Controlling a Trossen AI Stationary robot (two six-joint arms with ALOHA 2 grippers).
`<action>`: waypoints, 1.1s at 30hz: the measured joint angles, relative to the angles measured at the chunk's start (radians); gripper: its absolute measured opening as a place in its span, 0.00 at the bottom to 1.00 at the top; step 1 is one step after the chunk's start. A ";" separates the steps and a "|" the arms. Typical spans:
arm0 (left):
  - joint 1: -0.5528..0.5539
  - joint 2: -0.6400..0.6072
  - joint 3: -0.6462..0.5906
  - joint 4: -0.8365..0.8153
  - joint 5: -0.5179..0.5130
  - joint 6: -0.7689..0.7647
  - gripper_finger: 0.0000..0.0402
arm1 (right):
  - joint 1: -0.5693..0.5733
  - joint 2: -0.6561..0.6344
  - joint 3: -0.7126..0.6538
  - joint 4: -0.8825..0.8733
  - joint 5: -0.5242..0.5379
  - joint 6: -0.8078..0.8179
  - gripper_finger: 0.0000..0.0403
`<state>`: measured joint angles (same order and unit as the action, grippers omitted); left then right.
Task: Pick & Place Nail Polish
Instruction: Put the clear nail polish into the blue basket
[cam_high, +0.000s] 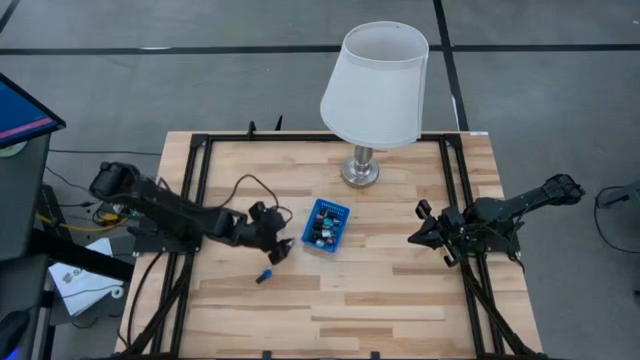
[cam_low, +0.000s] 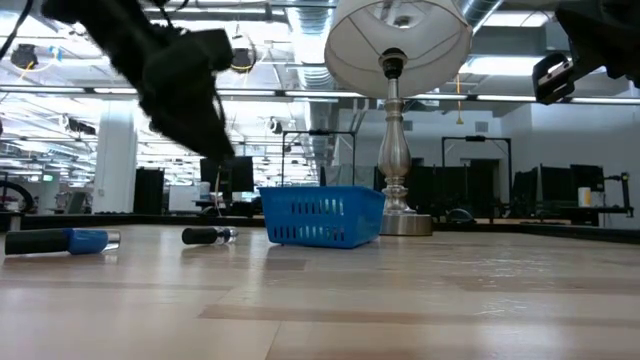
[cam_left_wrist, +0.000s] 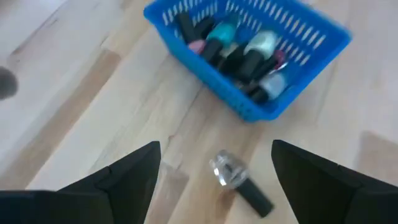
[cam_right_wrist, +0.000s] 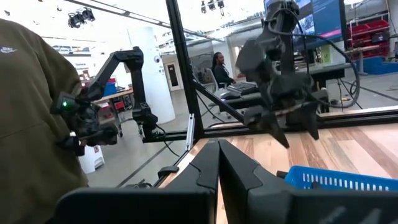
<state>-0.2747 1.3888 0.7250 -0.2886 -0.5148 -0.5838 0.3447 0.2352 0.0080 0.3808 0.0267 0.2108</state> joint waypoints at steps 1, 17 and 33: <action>-0.008 0.017 -0.007 0.007 -0.015 -0.012 0.75 | 0.000 0.000 0.000 -0.001 0.000 0.000 0.00; -0.023 0.326 -0.029 0.147 -0.016 -0.100 0.73 | 0.000 0.000 0.000 -0.011 0.000 0.000 0.00; -0.017 0.302 -0.030 0.131 0.020 -0.094 0.26 | 0.000 0.000 0.000 -0.014 0.000 0.000 0.00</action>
<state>-0.2914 1.6907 0.6947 -0.1577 -0.4951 -0.6781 0.3447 0.2352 0.0081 0.3664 0.0269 0.2108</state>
